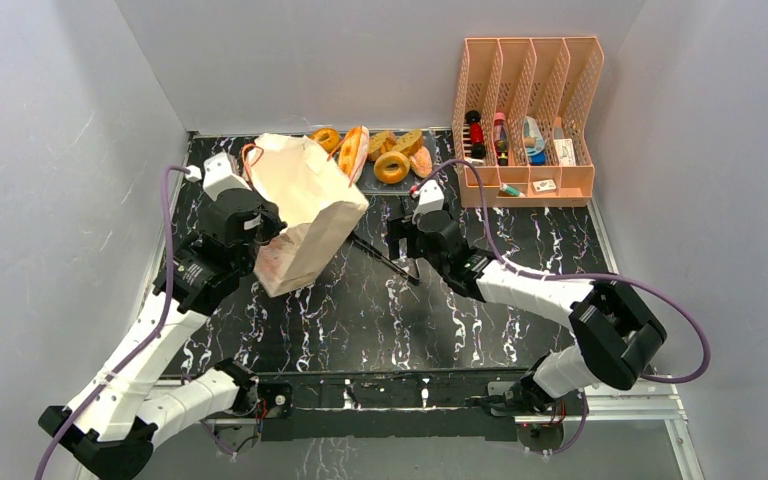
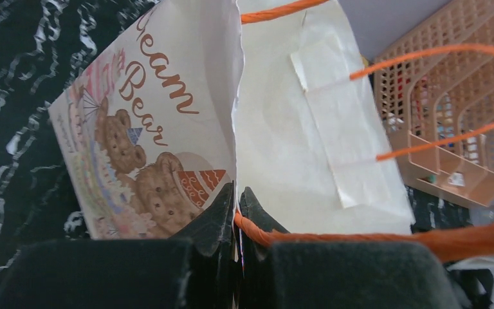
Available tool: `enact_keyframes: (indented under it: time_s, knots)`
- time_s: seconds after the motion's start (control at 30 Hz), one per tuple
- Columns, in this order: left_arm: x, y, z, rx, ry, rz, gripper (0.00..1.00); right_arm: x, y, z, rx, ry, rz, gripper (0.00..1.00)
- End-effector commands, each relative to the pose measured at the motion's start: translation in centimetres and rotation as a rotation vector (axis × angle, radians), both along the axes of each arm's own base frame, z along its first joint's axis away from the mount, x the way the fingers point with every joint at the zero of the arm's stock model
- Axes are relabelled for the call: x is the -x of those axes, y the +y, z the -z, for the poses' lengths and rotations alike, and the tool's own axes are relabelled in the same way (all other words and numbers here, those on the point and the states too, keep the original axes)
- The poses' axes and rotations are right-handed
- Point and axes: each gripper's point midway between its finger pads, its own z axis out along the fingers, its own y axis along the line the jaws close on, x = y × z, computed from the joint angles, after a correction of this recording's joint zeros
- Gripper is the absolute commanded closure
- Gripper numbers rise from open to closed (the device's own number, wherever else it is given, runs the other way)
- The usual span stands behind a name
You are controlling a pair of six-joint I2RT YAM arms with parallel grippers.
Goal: Take the fake bread out of the paper bag
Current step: Adjust the paper bag at the center of the board.
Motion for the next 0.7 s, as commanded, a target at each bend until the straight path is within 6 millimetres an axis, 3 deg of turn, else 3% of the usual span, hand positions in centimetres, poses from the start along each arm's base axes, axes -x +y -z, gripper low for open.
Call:
enact_keyframes:
  time_s: [0.0,0.23,0.4,0.6,0.67]
  knots:
    - [0.0,-2.9,0.4,0.198,0.008,0.067,1.00,-1.1,2.4,-2.7,-0.066,-0.043,-0.033,0.17]
    - [-0.5,-4.4,2.7,0.265,0.059,0.118,1.00,-3.0,3.5,-4.5,-0.101,-0.115,-0.010,0.16]
    - [-0.3,-3.8,5.5,0.298,0.118,0.112,1.00,-3.7,5.4,-5.1,-0.111,-0.116,-0.065,0.17]
    - [0.3,-2.6,8.5,0.291,0.175,0.104,1.00,-3.1,7.9,-5.6,-0.125,-0.118,-0.130,0.17]
    - [0.6,-1.9,8.8,0.274,0.187,0.081,0.87,-2.8,8.8,-5.8,-0.122,-0.125,-0.150,0.17]
